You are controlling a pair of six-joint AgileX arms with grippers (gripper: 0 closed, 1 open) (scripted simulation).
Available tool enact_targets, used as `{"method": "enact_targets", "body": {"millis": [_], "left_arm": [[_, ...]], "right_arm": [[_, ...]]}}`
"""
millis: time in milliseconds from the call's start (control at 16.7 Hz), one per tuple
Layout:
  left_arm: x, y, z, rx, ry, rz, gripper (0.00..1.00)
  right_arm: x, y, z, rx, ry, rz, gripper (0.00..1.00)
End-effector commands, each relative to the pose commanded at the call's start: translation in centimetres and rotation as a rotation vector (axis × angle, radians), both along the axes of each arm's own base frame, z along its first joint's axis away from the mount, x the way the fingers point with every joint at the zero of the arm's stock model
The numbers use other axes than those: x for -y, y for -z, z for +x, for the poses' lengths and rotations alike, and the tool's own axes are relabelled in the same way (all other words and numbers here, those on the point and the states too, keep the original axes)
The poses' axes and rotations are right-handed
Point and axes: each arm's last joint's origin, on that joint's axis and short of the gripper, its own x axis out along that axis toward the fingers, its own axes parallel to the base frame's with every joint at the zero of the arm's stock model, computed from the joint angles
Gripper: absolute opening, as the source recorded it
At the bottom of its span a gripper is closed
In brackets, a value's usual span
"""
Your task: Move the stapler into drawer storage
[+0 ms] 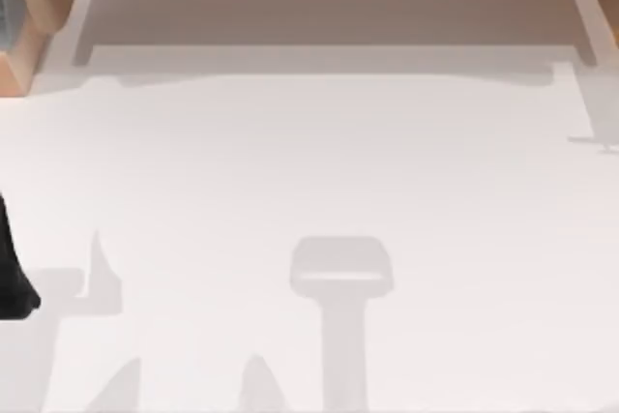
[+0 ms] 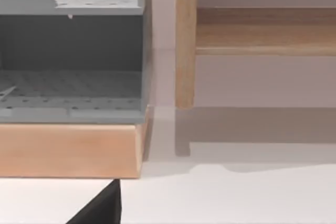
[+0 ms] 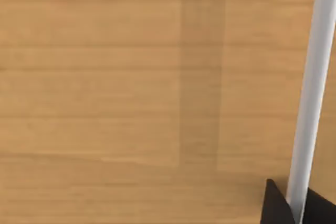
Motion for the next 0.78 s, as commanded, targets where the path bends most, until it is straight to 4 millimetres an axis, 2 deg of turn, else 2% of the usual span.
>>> {"method": "enact_targets", "body": {"millis": [420, 780], "left_arm": [[0.0, 0.0, 0.0, 0.000, 0.000, 0.000, 1.00], [0.0, 0.0, 0.0, 0.000, 0.000, 0.000, 1.00]], "right_arm": [[0.1, -0.1, 5.6, 0.002, 0.002, -0.001, 0.00], [0.1, 0.0, 6.1, -0.001, -0.001, 0.003, 0.00]]}}
